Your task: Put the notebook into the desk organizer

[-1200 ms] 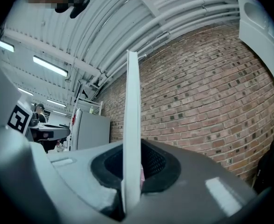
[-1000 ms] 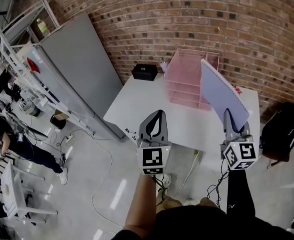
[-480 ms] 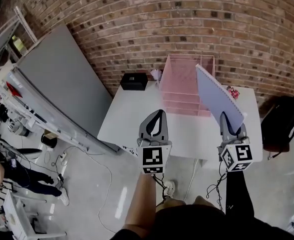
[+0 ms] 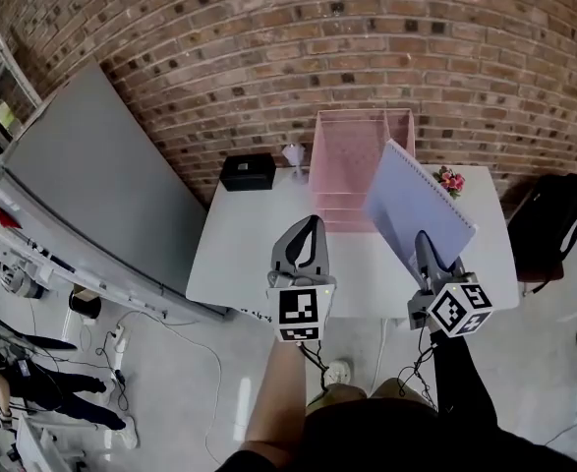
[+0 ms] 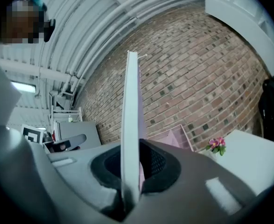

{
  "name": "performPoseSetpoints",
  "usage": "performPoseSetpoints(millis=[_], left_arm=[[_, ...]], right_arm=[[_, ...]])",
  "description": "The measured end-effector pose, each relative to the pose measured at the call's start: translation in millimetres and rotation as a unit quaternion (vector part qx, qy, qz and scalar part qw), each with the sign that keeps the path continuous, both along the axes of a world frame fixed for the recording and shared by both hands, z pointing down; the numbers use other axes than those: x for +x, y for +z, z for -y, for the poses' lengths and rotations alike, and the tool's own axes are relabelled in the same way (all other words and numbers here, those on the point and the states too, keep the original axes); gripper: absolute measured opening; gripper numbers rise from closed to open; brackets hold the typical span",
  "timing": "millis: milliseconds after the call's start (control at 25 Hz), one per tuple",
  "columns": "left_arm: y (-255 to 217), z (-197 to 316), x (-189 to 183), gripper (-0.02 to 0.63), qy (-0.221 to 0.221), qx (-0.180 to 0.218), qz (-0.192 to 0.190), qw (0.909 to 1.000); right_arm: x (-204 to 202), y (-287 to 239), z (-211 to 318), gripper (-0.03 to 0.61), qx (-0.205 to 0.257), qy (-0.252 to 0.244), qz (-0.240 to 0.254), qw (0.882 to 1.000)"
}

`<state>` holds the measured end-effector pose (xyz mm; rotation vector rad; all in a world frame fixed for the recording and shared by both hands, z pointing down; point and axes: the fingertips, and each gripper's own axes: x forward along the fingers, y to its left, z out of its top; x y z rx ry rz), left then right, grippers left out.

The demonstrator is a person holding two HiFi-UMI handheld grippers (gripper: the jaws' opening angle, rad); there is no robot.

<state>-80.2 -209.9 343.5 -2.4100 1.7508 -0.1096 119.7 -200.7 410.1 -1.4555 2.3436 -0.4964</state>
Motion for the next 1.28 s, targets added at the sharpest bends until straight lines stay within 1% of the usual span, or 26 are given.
performPoseSetpoints(millis=[120,240,320,400,480,560,640,760,840,920,1080,1280], left_arm=[[2.2,8.4,-3.8,0.008,0.015,-0.002,-0.001,0.9999],[2.3,15.1,-7.0,0.008,0.029,-0.002,0.003,0.9996],[2.3,19.4,-9.2,0.008,0.037,-0.002,0.004,0.9993],[3.8,22.9,-11.5,0.008,0.045,-0.003,0.006,0.999],[5.4,26.1,-15.1,0.008,0.051,-0.004,0.007,0.9987],[6.7,28.3,-19.4,0.008,0.056,-0.005,0.008,0.9984],[8.4,30.0,-24.6,0.008,0.06,-0.006,0.009,0.9981],[10.9,33.7,-33.4,0.008,0.063,-0.007,0.012,0.9979],[13.2,35.7,-38.1,0.008,0.066,-0.009,0.013,0.9977],[15.3,36.7,-42.6,0.008,0.07,-0.01,0.015,0.9974],[19.8,39.0,-45.8,0.008,0.079,-0.011,0.024,0.9965],[30.5,43.0,-44.4,0.008,0.087,-0.022,0.025,0.9957]], right_arm=[[-12.1,15.3,0.7,0.029,-0.025,-0.004,0.051,0.998],[-23.5,32.6,1.6,0.029,-0.051,-0.01,0.124,0.991],[-29.9,43.6,1.2,0.029,-0.069,-0.01,0.175,0.982],[-32.8,58.3,-0.4,0.029,-0.094,0.003,0.213,0.972],[-38.8,69.9,-1.0,0.029,-0.111,0.007,0.259,0.959],[-50.3,72.8,-1.2,0.029,-0.108,-0.009,0.315,0.943],[-60.0,75.1,-1.7,0.029,-0.096,-0.031,0.347,0.932],[-73.2,82.8,-2.4,0.029,-0.083,-0.068,0.381,0.918],[-81.6,90.5,-4.2,0.029,-0.083,-0.084,0.396,0.911],[-90.2,100.1,-6.3,0.029,-0.089,-0.089,0.4,0.908],[-100.1,122.7,-5.0,0.029,-0.113,-0.08,0.398,0.907],[-98.4,143.8,-0.6,0.029,-0.134,-0.06,0.41,0.9]])
